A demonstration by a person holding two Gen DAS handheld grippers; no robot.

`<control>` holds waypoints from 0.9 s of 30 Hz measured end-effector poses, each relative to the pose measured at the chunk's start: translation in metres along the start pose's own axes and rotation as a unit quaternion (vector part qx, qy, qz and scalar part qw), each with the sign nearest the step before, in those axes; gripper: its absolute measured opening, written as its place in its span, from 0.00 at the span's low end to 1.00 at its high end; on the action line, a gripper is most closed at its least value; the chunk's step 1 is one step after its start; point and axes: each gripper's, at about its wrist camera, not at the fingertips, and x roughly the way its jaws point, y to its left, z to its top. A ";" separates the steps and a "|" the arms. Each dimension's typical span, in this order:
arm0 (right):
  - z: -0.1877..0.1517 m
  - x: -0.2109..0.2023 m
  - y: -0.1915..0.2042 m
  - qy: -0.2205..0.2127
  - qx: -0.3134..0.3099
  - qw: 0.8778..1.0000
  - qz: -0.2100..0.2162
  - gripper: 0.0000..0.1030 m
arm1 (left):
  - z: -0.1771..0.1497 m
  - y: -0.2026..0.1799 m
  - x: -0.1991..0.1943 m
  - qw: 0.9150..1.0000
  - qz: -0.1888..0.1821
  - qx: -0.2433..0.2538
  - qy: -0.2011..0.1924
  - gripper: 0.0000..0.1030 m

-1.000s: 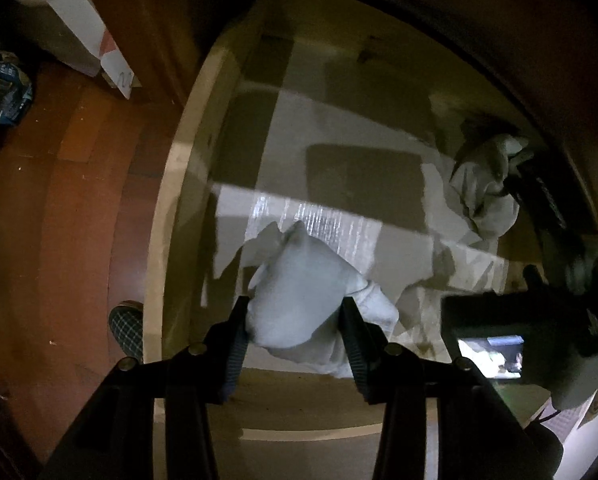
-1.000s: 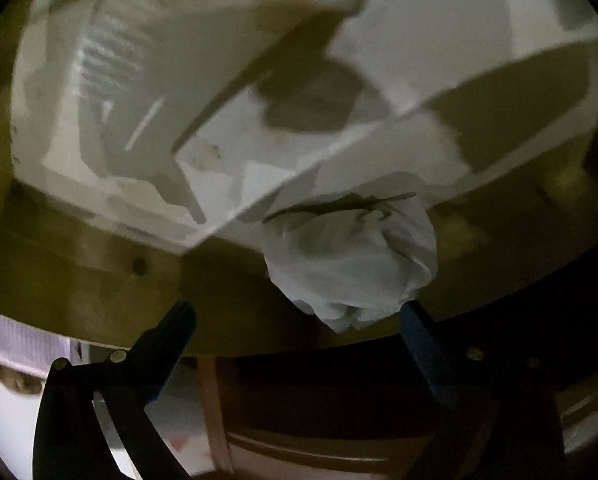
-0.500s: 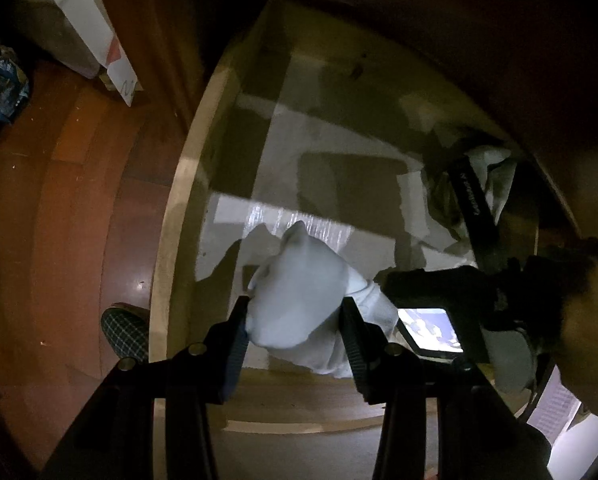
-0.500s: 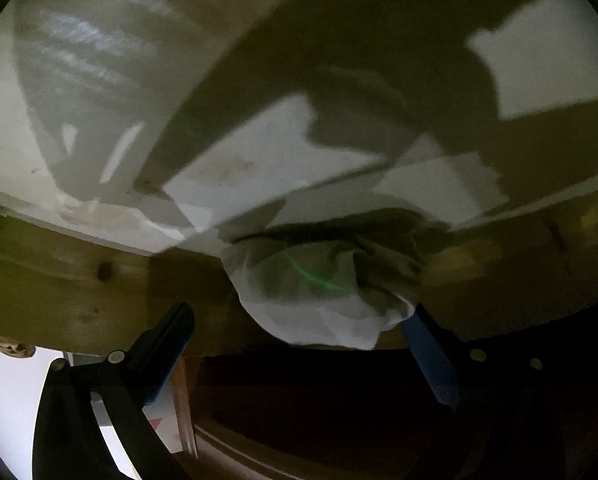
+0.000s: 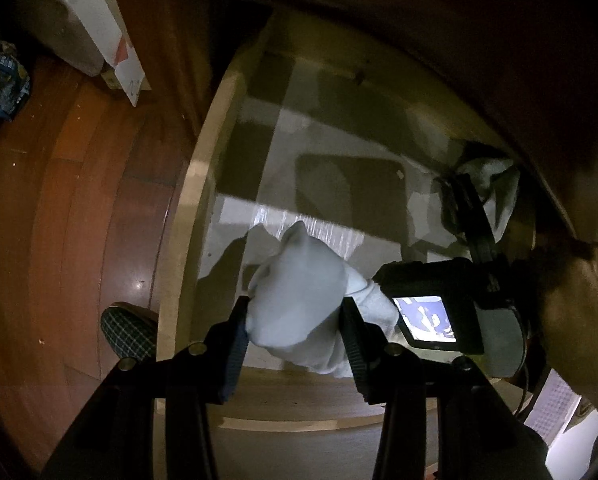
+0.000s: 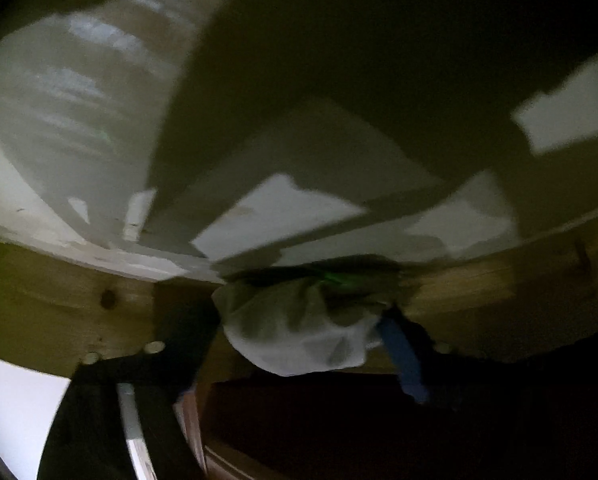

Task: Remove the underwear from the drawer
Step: 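Hold the white underwear with the left tool while the right tool grasps white lace underwear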

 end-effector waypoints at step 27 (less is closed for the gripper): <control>-0.132 -0.103 -0.037 -0.272 0.521 0.793 0.159 0.25 | 0.008 0.005 0.004 1.000 0.010 -0.012 -0.002 0.43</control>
